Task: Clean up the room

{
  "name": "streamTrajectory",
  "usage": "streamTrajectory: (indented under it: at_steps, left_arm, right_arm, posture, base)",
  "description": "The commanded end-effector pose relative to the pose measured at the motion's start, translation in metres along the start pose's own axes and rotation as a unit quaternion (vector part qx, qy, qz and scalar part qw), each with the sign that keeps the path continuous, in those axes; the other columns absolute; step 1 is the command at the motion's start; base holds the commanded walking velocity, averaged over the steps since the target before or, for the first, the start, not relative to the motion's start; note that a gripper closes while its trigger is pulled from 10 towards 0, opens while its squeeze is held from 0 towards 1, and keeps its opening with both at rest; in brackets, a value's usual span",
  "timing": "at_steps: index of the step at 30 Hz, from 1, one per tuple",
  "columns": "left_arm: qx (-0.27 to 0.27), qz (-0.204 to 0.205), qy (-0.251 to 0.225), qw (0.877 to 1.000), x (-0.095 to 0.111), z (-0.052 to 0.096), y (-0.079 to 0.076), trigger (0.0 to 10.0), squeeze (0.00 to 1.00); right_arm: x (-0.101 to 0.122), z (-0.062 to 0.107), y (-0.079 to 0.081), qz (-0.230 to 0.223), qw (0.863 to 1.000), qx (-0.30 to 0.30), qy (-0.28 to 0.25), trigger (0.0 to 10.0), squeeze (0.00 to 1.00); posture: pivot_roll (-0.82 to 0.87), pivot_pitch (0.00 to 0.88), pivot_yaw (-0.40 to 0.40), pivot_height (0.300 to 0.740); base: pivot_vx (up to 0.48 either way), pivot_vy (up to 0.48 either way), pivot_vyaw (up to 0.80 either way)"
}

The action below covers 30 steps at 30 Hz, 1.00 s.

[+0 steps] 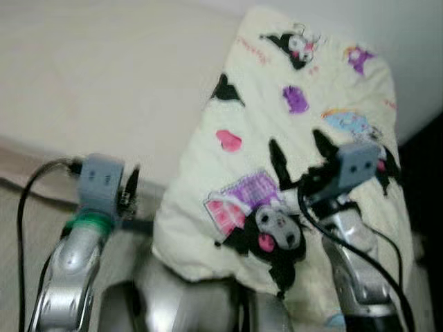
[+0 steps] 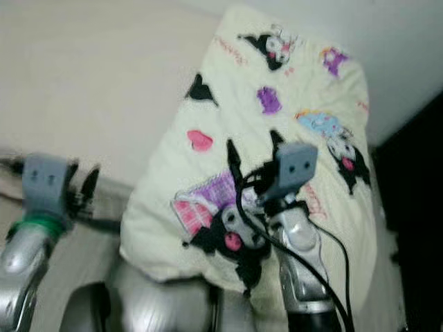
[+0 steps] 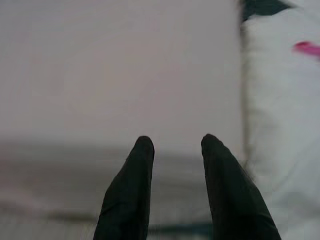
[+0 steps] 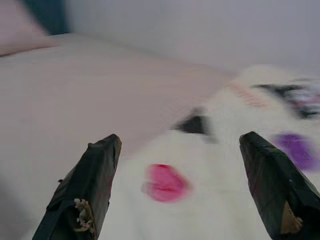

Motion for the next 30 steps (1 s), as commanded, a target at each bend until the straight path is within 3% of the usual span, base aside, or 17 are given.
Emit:
streamTrajectory:
  at_steps: [1, 4, 5, 15, 26, 30]
  left_arm:
    - [-0.012, 0.009, -0.032, 0.999, 0.016, 0.000, -0.013, 10.0, 0.00]
    - [-0.012, 0.011, -0.037, 0.999, 0.018, -0.002, -0.014, 10.0, 0.00]
    - [-0.016, 0.022, -0.063, 0.998, 0.031, -0.012, -0.021, 10.0, 0.00]
    - [-0.039, 0.048, -0.125, 0.990, 0.065, -0.041, -0.044, 10.0, 0.00]
    - [-0.055, 0.057, -0.121, 0.990, 0.064, -0.049, -0.053, 10.0, 0.00]
    - [-0.057, 0.059, -0.117, 0.990, 0.062, -0.049, -0.054, 10.0, 0.00]
  right_arm:
    - [-0.004, -0.002, 0.006, -0.021, 0.999, 0.029, 0.011, 10.0, 0.00]
    - [-0.003, -0.003, 0.007, -0.025, 0.999, 0.034, 0.008, 10.0, 0.00]
    - [0.002, -0.008, 0.006, -0.031, 0.999, 0.036, 0.001, 10.0, 0.00]
    - [0.000, -0.005, -0.003, -0.032, 0.999, 0.027, 0.004, 10.0, 0.00]
    - [-0.011, 0.006, -0.016, -0.026, 0.999, -0.022, 0.035, 10.0, 0.00]
    - [-0.013, 0.007, -0.019, -0.027, 0.999, -0.025, 0.038, 10.0, 0.00]
  posture:
    - [0.11, 0.144, -0.150, 0.621]
    - [0.11, 0.144, -0.150, 0.626]
    - [0.10, 0.137, -0.158, 0.636]
    - [0.06, 0.131, -0.124, 0.671]
    - [0.04, 0.135, -0.113, 0.691]
    - [0.04, 0.135, -0.113, 0.691]
  base:
    - [0.000, 0.000, 0.00]
    - [0.000, 0.000, 0.00]
    - [0.000, 0.000, 0.00]
    - [0.000, 0.000, 0.00]
    - [0.000, 0.000, 0.00]
    - [-0.403, 0.000, 0.00]
Point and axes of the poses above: a point about 5 cm out from each wrist's last joint towards the gripper, its own z axis pointing back from the gripper into the wrist, its own x axis along the axis of the wrist's last joint, y = z × x, the point moved 2 cm from there along -z, pointing out of the wrist towards the gripper, and after that the axes turned 11 degrees about z, right-handed, at the moved point
